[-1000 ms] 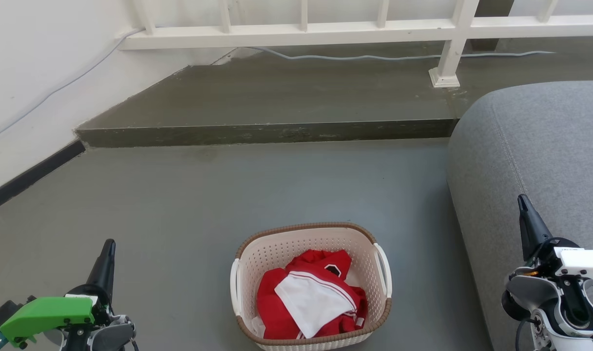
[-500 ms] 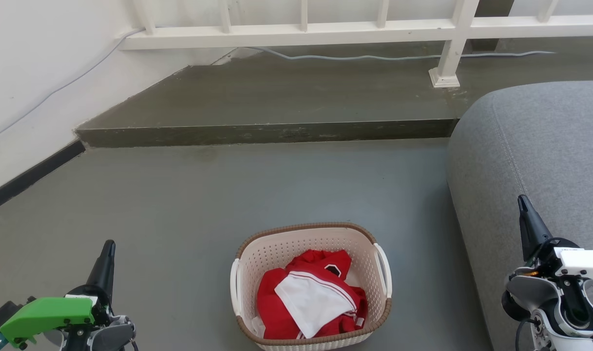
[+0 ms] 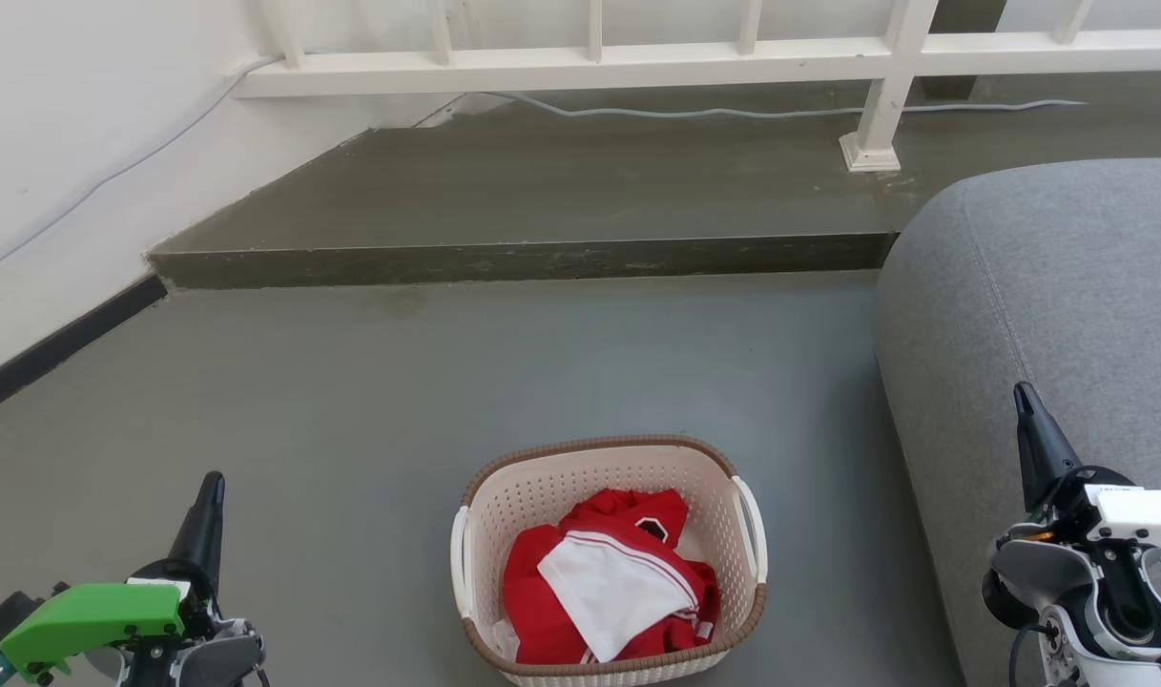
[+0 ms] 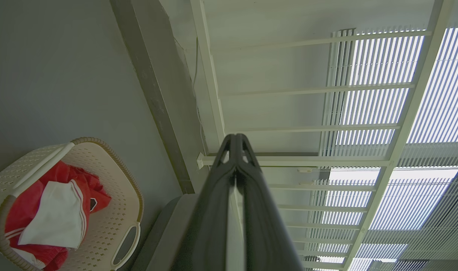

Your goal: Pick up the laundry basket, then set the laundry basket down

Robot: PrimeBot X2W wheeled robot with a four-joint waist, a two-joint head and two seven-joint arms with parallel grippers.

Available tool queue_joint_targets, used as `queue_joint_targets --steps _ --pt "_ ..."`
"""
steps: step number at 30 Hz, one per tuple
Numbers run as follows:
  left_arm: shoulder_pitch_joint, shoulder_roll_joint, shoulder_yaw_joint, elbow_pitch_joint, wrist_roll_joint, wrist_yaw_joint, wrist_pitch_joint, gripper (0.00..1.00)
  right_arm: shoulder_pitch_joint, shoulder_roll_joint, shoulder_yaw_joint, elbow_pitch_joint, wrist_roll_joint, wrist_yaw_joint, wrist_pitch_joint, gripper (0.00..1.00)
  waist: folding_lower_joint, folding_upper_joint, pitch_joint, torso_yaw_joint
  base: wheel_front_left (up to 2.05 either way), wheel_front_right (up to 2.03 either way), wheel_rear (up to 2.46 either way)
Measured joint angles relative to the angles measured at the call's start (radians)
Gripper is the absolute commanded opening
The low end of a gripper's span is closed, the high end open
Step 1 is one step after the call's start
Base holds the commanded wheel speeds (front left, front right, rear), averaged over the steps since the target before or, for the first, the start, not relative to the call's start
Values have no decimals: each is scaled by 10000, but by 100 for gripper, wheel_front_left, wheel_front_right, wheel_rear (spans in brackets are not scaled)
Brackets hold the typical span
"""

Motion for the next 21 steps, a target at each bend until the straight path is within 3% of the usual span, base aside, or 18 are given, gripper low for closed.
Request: queue_joint_targets --steps 21 --pt "-8 -25 19 36 0 -63 2 0 -2 10 -21 17 -2 2 2 0 0 0 -1 0 0 0 0"
